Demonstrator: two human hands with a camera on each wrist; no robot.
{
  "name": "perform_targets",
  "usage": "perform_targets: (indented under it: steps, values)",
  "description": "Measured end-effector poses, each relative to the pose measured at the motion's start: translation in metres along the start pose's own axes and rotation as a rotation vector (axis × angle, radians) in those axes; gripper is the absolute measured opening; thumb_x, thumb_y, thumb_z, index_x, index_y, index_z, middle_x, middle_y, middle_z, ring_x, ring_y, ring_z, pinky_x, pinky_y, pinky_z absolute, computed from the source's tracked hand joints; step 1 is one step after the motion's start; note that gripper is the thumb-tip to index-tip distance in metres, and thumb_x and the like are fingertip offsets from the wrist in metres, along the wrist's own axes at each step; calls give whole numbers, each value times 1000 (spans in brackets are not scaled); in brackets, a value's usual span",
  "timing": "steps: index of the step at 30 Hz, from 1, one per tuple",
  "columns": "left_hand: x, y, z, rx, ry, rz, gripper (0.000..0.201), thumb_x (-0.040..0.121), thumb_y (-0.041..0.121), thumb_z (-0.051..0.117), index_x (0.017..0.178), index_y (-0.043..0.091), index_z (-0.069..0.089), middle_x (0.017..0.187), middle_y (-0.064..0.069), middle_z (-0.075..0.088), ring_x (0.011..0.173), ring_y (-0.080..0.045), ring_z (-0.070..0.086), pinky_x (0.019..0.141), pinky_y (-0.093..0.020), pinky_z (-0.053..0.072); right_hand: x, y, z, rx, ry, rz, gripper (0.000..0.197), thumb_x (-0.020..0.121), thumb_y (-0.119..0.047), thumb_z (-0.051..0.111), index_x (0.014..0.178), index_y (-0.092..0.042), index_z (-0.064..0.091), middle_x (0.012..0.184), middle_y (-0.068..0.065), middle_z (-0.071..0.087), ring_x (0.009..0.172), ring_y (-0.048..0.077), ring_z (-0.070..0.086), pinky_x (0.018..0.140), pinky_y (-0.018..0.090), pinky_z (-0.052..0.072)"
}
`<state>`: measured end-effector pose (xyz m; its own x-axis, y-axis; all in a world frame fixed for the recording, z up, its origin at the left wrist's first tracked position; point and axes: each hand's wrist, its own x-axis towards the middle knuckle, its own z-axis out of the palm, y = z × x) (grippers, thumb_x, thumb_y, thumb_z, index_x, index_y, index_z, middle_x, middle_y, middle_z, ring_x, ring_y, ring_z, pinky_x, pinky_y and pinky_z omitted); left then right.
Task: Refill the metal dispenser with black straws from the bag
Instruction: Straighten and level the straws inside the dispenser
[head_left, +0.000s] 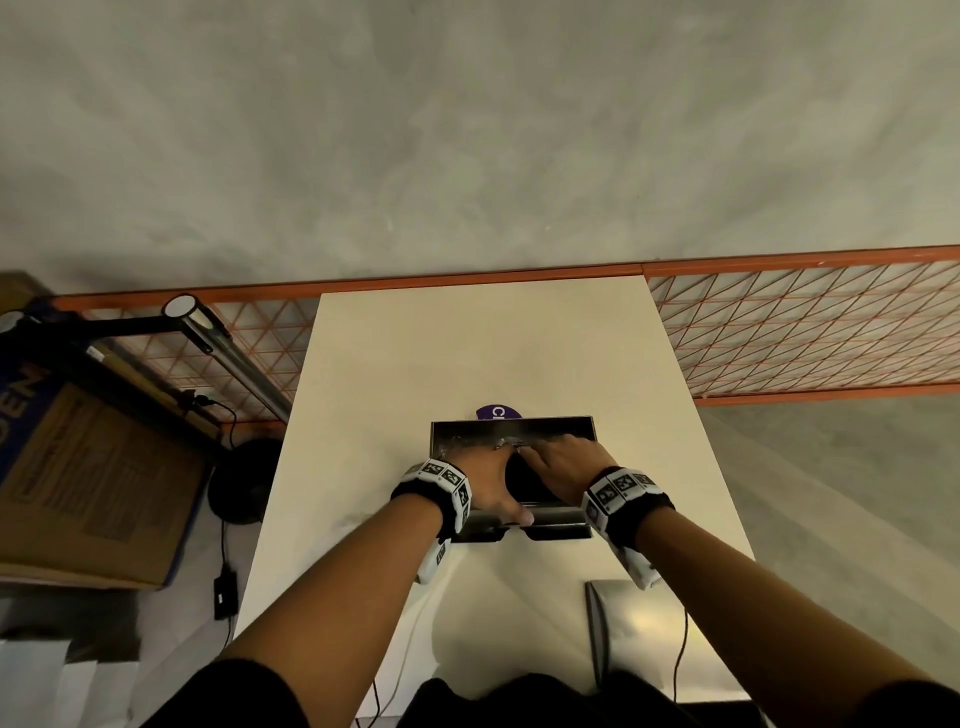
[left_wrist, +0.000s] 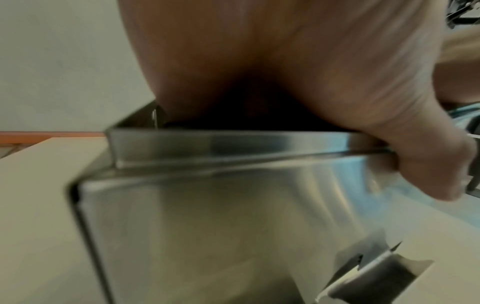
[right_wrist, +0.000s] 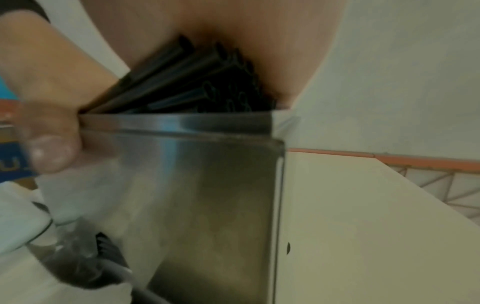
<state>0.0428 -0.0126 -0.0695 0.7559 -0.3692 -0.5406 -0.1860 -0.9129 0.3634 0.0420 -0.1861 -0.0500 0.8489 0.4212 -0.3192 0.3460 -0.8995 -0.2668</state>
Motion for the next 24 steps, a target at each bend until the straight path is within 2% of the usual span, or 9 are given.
perform_targets:
  steps: [2,4,8,12,16,20,24]
  values:
    - [-3,0,1,53,51,10,113,47,85,73,144,35,42,136,5,63,117,-23,63,98,-39,54,-6,7,4,75,85,13,38,105,-37,29,111,-18,62,109,8,65,101,30,62,81,38,49]
    - [-6,-1,1,92,129,34,108,48,86,70,140,36,45,131,6,66,113,-23,66,94,-37,56,-11,16,12,253,232,41,33,105,-31,36,101,-13,63,102,8,63,99,28,60,81,35,45]
    - [-13,-1,5,109,228,75,96,48,91,66,127,38,49,121,10,69,104,-20,68,87,-39,59,-22,22,30,531,493,100,29,103,-22,46,119,-8,64,123,6,61,111,21,57,98,27,41]
    - [-17,-3,5,62,263,110,96,58,93,63,135,38,48,127,10,67,110,-18,66,91,-37,56,-26,16,37,682,647,169,32,101,-25,46,121,-8,65,127,4,61,114,17,57,96,9,31]
    - [-18,-10,2,-7,199,133,98,69,90,61,148,36,43,142,7,60,124,-19,60,101,-35,51,-25,5,37,780,679,227,28,103,-19,46,118,-7,66,122,3,63,104,12,57,86,0,30]
    - [-12,-17,-6,-113,61,125,88,75,82,65,149,41,42,141,7,61,124,-19,60,103,-38,50,-21,5,38,717,651,217,28,103,-15,45,116,-4,67,122,7,64,107,19,60,88,9,32]
    - [-7,-23,-15,-137,-10,106,85,82,61,75,155,39,37,145,4,59,130,-19,57,109,-33,44,-22,11,37,698,671,217,27,101,-11,47,117,-5,68,123,5,64,109,19,60,90,7,32]
